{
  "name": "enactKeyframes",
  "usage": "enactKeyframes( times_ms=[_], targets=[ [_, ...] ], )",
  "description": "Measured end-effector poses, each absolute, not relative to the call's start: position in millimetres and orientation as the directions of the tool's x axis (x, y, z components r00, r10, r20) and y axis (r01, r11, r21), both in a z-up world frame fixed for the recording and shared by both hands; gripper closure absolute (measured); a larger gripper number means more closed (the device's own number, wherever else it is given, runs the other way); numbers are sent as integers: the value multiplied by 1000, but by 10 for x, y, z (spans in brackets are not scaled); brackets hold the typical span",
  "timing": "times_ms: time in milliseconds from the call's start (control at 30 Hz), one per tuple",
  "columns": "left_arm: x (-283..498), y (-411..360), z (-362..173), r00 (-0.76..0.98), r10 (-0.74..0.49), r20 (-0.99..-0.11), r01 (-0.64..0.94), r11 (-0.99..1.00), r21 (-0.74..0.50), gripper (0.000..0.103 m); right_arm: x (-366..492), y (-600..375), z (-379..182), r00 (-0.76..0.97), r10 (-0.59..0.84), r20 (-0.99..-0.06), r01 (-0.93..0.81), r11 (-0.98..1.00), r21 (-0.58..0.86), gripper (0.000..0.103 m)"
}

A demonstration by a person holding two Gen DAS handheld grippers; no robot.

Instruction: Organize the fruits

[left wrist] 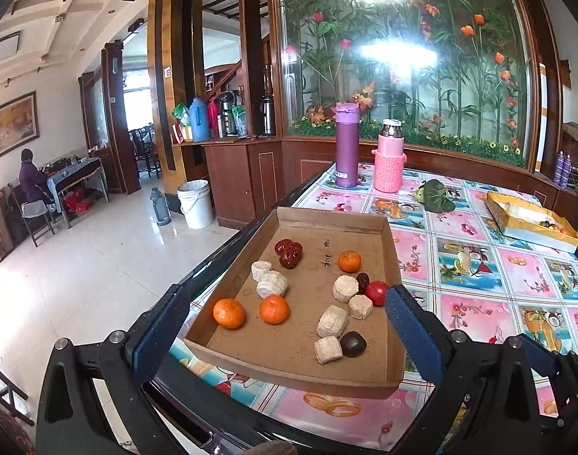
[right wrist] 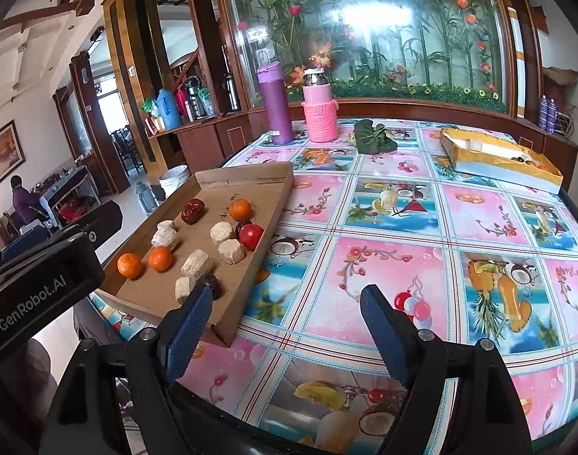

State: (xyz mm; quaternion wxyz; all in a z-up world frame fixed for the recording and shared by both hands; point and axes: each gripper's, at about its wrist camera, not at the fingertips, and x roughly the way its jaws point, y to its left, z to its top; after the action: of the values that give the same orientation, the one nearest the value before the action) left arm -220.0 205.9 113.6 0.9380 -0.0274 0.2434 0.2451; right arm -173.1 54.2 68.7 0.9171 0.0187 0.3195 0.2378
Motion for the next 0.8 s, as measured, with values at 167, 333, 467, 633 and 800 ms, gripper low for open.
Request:
enactKeyframes(
  times_ms=[167,333,467,633,800],
  targets=[
    [-2159,2068,1092,753,444,-485,-469,880,76,0,-1731,550,670,677,445,-586,-423,887,184,17],
    [-2113,2117,1043,744,437,-505,-468,881,72,0,-1729,617,632,668,439,-601,-431,887,168,17],
    [-2086,2151,1004,737,432,-520,-468,881,68,0,-1733,696,606,668,431,-606,-441,886,144,17],
    [-2056,2201,970,729,427,-534,-468,881,66,0,-1747,780,583,668,421,-613,-451,885,116,17],
    [-2028,2239,932,724,418,-548,-462,884,63,0,-1757,854,561,668,416,-618,-463,881,92,16]
  ],
)
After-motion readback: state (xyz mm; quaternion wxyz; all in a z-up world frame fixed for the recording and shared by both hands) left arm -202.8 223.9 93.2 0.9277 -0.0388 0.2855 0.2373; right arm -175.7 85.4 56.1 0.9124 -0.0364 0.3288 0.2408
